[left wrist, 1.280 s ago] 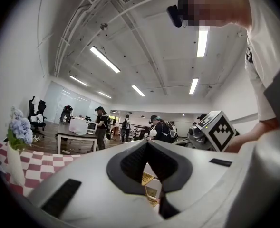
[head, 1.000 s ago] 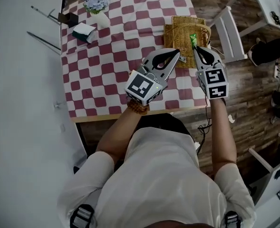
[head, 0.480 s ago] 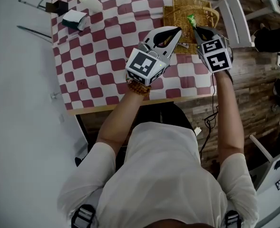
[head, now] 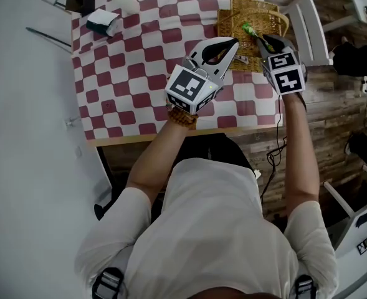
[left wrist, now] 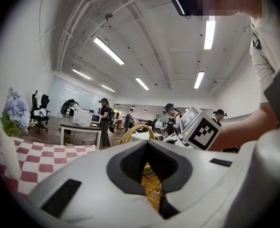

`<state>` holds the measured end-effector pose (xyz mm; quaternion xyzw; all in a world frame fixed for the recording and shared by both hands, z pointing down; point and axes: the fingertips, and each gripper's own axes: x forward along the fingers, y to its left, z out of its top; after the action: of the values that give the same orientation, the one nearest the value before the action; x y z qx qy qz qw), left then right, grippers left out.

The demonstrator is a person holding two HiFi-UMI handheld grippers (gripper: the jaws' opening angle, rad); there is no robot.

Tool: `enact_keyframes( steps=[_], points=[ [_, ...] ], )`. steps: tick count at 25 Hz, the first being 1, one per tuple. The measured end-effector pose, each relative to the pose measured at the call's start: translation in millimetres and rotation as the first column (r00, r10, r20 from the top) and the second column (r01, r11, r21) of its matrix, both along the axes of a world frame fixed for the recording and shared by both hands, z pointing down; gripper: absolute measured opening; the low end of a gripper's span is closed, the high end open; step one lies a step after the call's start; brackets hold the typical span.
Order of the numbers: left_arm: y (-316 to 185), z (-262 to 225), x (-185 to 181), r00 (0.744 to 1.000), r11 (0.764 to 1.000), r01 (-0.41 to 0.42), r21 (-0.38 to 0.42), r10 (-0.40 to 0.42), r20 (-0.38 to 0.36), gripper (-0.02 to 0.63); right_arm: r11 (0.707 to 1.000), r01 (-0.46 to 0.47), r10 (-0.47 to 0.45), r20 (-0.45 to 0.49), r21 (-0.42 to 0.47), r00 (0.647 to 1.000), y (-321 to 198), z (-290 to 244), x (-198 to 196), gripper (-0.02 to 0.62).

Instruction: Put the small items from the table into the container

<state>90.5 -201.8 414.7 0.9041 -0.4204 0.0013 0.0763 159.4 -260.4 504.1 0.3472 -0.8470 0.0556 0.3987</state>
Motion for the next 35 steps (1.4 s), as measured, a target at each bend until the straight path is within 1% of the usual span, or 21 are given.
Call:
enact_keyframes(
  steps=[4, 6, 8, 10, 13, 17, 19, 21, 25, 27, 31, 35],
  points=[
    [17.2, -28.5, -3.8, 1.0, 0.999, 0.01, 0.032, -0.01, -0.013, 0.026, 0.996, -0.041, 0.036, 0.064, 0.079, 0.997, 9.7, -37.0, 7.5, 0.078],
    [28.1, -43.2, -5.0, 1.0, 0.999, 0.015, 0.047, -0.013, -0.023, 0.026, 0.99, -0.065, 0.049, 0.126, 0.123, 0.991, 19.3, -61.2, 9.6, 0.077],
    [40.1, -59.5, -5.9, 0.999, 0.997, 0.021, 0.069, -0.018, -0.036, 0.026, 0.983, -0.078, 0.043, 0.207, 0.165, 0.977, 33.0, -87.1, 8.0, 0.075],
    [54.5, -77.0, -6.9, 0.999, 0.995, 0.024, 0.098, -0.019, -0.049, 0.026, 0.978, -0.087, 0.026, 0.3, 0.192, 0.953, 51.3, -110.7, 3.6, 0.072],
    [77.7, -101.6, -8.0, 0.997, 0.991, 0.026, 0.134, -0.016, -0.073, 0.026, 0.968, -0.112, 0.006, 0.423, 0.226, 0.906, 82.3, -141.5, -3.5, 0.069],
    [104.3, -131.0, -10.3, 0.995, 0.984, 0.035, 0.175, -0.017, -0.101, 0.026, 0.944, -0.145, -0.042, 0.546, 0.295, 0.837, 120.0, -183.6, -12.3, 0.061],
    [116.5, -142.0, -10.6, 0.994, 0.984, 0.035, 0.176, -0.017, -0.106, 0.026, 0.935, -0.141, -0.076, 0.573, 0.324, 0.816, 137.2, -201.9, -18.1, 0.053],
    [129.5, -148.4, -10.4, 0.995, 0.987, 0.027, 0.161, -0.011, -0.1, 0.026, 0.933, -0.126, -0.105, 0.591, 0.337, 0.8, 153.7, -211.9, -24.0, 0.051],
    [148.9, -149.7, -13.7, 0.994, 0.989, 0.027, 0.144, -0.01, -0.111, 0.026, 0.949, -0.104, -0.113, 0.632, 0.297, 0.767, 180.8, -213.8, -30.0, 0.048],
    [154.8, -144.3, -16.3, 0.994, 0.992, 0.034, 0.125, -0.02, -0.11, 0.026, 0.954, -0.095, -0.113, 0.638, 0.283, 0.761, 190.7, -211.4, -32.1, 0.048],
    [160.0, -139.2, -19.0, 0.992, 0.991, 0.043, 0.128, -0.028, -0.119, 0.026, 0.955, -0.088, -0.121, 0.639, 0.285, 0.759, 199.7, -209.0, -34.1, 0.048],
    [161.5, -131.2, -14.9, 0.997, 0.993, 0.032, 0.115, -0.024, -0.067, 0.025, 0.953, -0.085, -0.126, 0.637, 0.29, 0.76, 196.8, -207.7, -34.7, 0.048]
  ],
)
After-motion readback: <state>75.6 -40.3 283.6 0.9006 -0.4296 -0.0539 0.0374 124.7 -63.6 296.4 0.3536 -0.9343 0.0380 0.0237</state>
